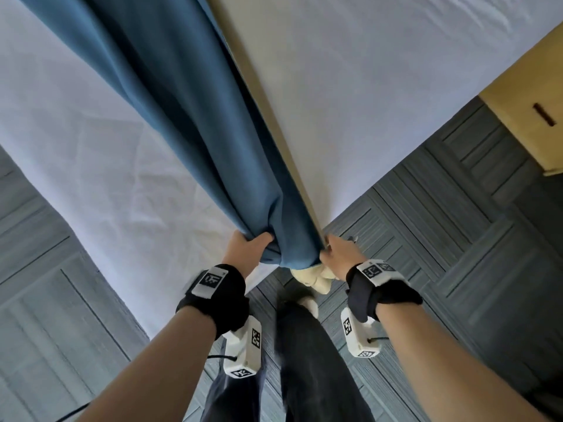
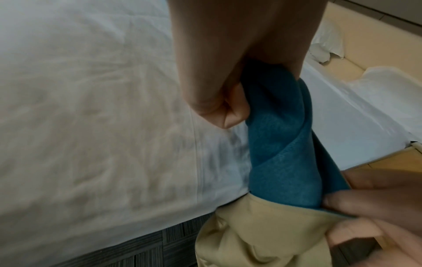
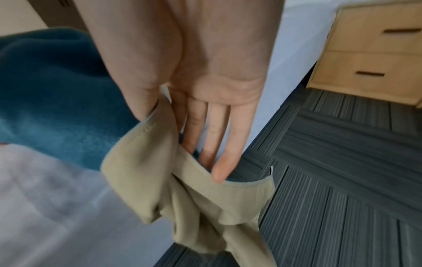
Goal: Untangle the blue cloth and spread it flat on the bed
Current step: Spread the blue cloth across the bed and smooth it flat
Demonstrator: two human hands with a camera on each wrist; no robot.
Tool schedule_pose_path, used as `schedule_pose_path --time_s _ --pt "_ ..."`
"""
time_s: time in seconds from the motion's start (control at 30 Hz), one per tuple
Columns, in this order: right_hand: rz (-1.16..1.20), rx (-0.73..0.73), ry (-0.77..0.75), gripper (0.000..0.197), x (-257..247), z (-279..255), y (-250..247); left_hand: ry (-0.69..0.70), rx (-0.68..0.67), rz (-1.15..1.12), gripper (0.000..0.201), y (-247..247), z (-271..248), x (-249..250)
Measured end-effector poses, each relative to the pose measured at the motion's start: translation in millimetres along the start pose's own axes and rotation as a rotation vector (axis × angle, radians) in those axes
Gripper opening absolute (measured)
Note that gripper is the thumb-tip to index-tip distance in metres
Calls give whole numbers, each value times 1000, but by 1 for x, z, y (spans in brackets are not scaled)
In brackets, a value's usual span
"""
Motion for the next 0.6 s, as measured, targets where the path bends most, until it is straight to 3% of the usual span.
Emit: schedule_pose_path --time_s 0.17,0.33,0.43,0.5,0.6 --pt "93 -66 -34 34 -11 -9 18 118 -92 39 15 8 -8 7" --pt "144 -70 -68 35 -7 4 9 182 21 -24 29 2 -15 3" --pt "148 -73 -110 35 0 11 -5 19 212 -74 13 -1 -13 -20" --pt "155 -56 -148 37 7 13 -19 -98 304 -193 14 7 -15 -34" --pt "215 -24 -185 43 29 15 -41 -116 364 -368 25 28 -19 -30"
Point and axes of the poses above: each hand's wrist, its own z-axis towards the middle knuckle, its own y-axis out of the palm, x = y × z, the point moved 10 cm from there along z, towards the middle knuckle, and after that the axes turned 4 degrees about -z, right-handed, at the moved point
